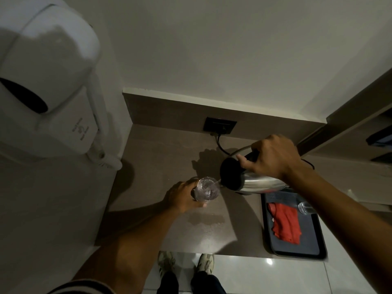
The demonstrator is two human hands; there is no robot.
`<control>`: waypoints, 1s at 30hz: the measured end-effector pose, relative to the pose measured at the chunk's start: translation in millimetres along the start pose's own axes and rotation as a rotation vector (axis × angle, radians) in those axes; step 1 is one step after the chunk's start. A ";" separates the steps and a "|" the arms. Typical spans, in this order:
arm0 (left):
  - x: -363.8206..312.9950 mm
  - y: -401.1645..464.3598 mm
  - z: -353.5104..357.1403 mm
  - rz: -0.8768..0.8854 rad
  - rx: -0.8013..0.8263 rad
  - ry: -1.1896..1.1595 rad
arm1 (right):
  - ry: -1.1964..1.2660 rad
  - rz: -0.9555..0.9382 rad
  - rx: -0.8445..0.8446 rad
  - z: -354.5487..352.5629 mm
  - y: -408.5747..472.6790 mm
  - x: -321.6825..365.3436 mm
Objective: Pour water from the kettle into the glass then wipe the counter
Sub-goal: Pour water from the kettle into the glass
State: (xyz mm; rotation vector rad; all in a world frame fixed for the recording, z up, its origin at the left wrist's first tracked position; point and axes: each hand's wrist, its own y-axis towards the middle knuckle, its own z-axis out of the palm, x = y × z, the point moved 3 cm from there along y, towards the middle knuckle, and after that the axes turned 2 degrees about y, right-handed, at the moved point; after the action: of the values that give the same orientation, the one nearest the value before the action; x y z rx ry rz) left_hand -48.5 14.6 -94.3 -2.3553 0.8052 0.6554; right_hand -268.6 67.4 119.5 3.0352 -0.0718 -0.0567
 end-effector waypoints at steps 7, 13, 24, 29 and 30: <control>1.3 0.8 2.7 0.010 -0.006 0.003 | 0.026 0.009 0.018 4.6 -3.7 2.6; 3.5 2.0 4.7 0.019 -0.013 -0.015 | 0.085 0.011 0.036 10.4 -5.6 -1.4; 6.2 2.8 5.5 0.034 -0.021 -0.053 | 0.668 0.412 -0.092 49.9 -51.7 -53.0; 8.4 5.0 9.0 0.020 -0.023 -0.041 | 0.920 0.604 -0.203 74.2 -72.7 -79.0; 8.7 5.1 9.0 0.018 -0.028 -0.040 | 0.945 0.614 -0.244 77.7 -75.4 -84.0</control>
State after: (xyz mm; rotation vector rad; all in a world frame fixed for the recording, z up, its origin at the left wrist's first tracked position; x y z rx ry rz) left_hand -48.2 13.6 -107.8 -2.3550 0.8059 0.7231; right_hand -352.1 138.3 37.2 2.3578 -0.8049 1.2551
